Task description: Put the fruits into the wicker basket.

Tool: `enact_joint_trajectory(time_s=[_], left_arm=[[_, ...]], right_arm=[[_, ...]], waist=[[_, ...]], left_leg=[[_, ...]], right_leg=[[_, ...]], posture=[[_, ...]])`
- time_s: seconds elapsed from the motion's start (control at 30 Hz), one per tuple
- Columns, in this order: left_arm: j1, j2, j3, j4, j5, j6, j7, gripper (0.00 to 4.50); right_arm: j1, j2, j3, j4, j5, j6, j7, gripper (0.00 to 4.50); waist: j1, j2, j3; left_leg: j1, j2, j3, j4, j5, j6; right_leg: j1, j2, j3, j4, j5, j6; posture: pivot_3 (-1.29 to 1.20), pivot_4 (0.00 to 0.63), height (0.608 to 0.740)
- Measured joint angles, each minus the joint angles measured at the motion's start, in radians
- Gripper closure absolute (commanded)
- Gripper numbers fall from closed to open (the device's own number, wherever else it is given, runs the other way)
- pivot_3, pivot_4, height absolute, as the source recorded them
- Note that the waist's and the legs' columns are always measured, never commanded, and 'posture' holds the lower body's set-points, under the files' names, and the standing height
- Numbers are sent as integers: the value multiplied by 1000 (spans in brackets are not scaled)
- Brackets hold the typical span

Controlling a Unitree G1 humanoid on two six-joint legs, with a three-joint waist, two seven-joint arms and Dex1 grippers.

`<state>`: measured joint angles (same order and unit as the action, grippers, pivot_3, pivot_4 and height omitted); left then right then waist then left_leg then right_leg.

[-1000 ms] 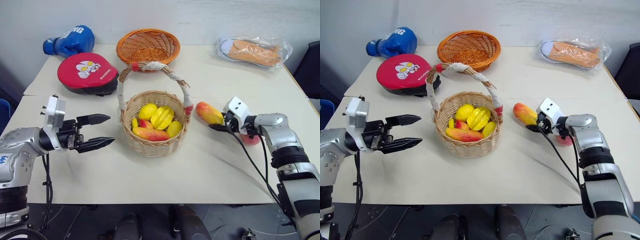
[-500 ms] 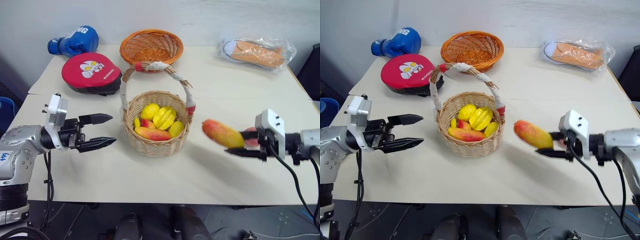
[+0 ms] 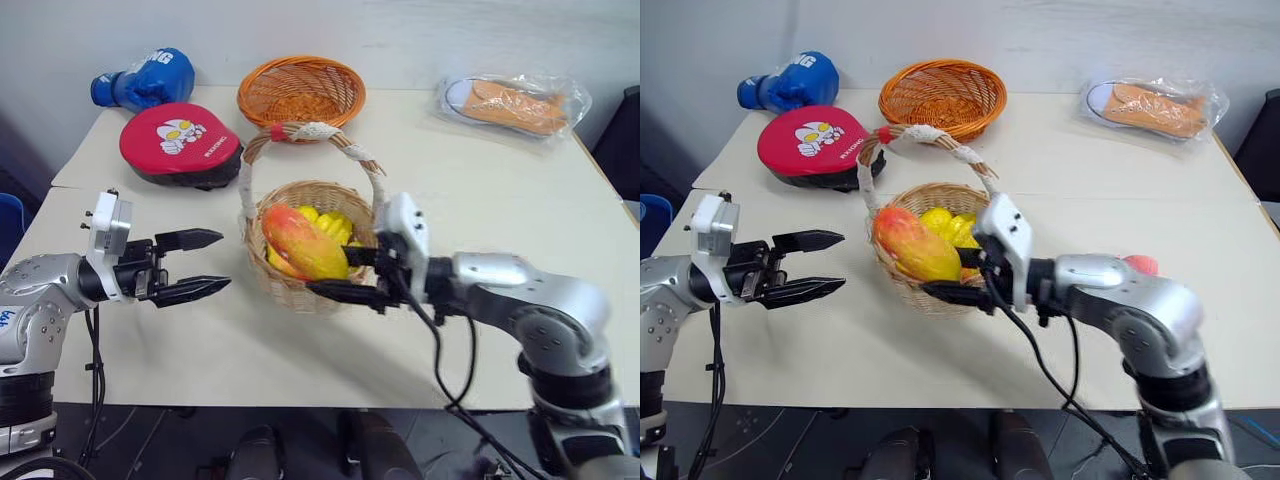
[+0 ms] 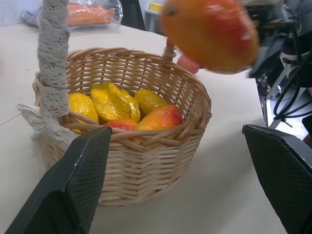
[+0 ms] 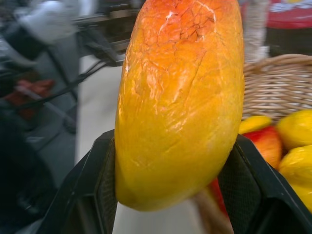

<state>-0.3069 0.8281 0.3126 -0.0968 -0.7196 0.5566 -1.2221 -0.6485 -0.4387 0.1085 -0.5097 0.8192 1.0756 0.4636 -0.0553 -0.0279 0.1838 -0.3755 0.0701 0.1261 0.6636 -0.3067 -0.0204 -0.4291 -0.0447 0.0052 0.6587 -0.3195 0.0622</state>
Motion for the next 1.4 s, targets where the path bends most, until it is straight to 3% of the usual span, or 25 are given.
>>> enact_joint_trajectory(time_s=[0.1,0.2,0.23,0.4,0.63,0.77,0.87,1.0,1.17,1.4], left_arm=[[-1,-5,0,-15,-4,0,11,0],[2,-8,0,-19,-7,1,21,0],[5,-11,0,-23,-9,1,24,0],[12,-34,0,-44,-19,0,37,0],[-18,-34,-58,-25,7,-35,2,0],[-66,-38,-132,-12,73,-111,-22,0],[-90,-42,-173,-40,72,-106,-40,0],[-138,-55,-205,-45,66,-82,-48,0],[-154,-72,-229,-39,64,-75,-55,0],[-154,-72,-234,-42,63,-71,-53,0]], right_arm=[[-27,55,1,53,-44,22,-88,1152],[-27,51,7,60,-63,24,-88,180],[-27,50,7,58,-62,22,-78,82],[59,-86,-16,-63,-13,-36,104,82],[524,-215,-326,-184,-21,-324,323,82],[741,-167,-519,-173,-113,-514,321,82],[951,-87,-711,-111,-208,-708,333,82],[1133,-20,-868,3,-300,-932,368,82],[1270,75,-910,151,-336,-1091,386,82],[1260,80,-845,151,-297,-1076,360,82]], waist=[[1,0,0],[1,0,0],[1,0,0],[4,0,0],[26,-1,0],[28,-1,0],[32,-1,0],[25,-1,0],[15,0,0],[2,0,0]], left_leg=[[0,0,0,-1,0,0],[-1,0,0,-1,0,1],[-1,0,0,-1,-1,1],[-1,0,-2,-2,-3,5],[0,-1,-2,-2,-4,6],[2,-4,-3,-2,-4,7],[2,-4,-3,-2,-3,5],[6,-5,-1,-2,-3,6],[20,-3,-1,-11,-4,4],[22,-3,-1,-14,-3,3]], right_leg=[[0,0,-1,0,0,0],[-1,0,-1,-1,0,0],[-1,0,-1,-1,0,0],[0,0,-2,-2,0,0],[3,1,-2,-5,1,2],[5,2,-1,-5,1,3],[6,3,-1,-5,1,3],[8,3,1,-5,1,4],[18,2,2,-6,-1,1],[19,2,3,-6,-1,0]], posture=[[0,150,740],[0,150,740],[0,150,740],[0,150,740],[0,150,740],[0,150,740],[0,150,740],[0,150,740],[0,150,740],[0,150,740]])
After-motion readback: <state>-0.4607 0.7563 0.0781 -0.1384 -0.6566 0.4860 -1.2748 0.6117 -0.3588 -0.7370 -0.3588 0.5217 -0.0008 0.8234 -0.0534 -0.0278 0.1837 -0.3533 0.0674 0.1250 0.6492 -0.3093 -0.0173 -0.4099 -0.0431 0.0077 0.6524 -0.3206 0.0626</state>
